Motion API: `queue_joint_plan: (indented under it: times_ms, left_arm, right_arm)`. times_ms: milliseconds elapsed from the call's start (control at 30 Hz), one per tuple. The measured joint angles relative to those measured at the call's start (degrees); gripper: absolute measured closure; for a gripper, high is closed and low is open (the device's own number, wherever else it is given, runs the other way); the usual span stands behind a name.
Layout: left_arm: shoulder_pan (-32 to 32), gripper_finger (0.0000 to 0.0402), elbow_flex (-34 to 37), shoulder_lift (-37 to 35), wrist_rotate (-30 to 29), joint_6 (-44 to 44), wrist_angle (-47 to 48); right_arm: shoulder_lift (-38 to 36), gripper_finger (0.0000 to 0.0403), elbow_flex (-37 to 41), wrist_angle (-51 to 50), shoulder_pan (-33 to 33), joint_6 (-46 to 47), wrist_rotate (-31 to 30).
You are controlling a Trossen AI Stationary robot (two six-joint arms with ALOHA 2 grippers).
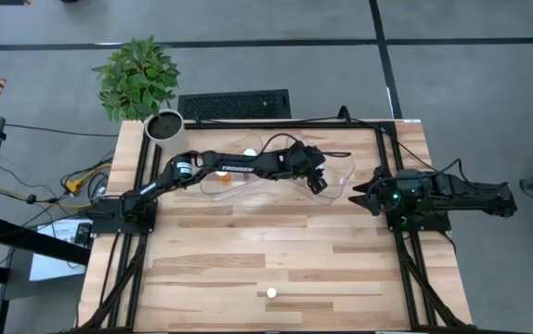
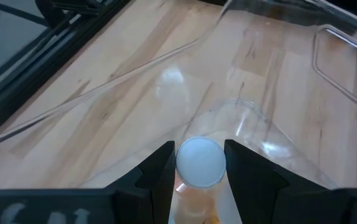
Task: Pick and place medicine bottles into bin by pill shape (circle, oval)
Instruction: Put the pink tablet bottle into the right transparent bin, then put the yellow tablet bottle into the right transparent bin
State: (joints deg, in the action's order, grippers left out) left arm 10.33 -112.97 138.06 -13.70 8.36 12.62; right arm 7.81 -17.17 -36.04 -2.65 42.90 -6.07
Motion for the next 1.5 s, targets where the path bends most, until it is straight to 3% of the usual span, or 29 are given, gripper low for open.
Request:
queue_joint_plan:
  times_ms: [733,1100,1500]
  left_arm:
    - [0.24,0.0273,0.02,0.0,1.93,-0.2,-0.07]
    - [0.28,0.0228,0.02,0.0,1.42,-0.16,-0.07]
    - [0.28,0.0225,0.02,-2.39,2.03,-0.64,0.98]
  right_arm:
    - [0.01,0.0069,0.0,0.01,0.0,0.0,0.0]
    - [0.01,0.0069,0.0,-0.01,0.01,0.01,0.0]
    - [-0.01,0.0069,0.0,-0.02,0.0,0.02,0.02]
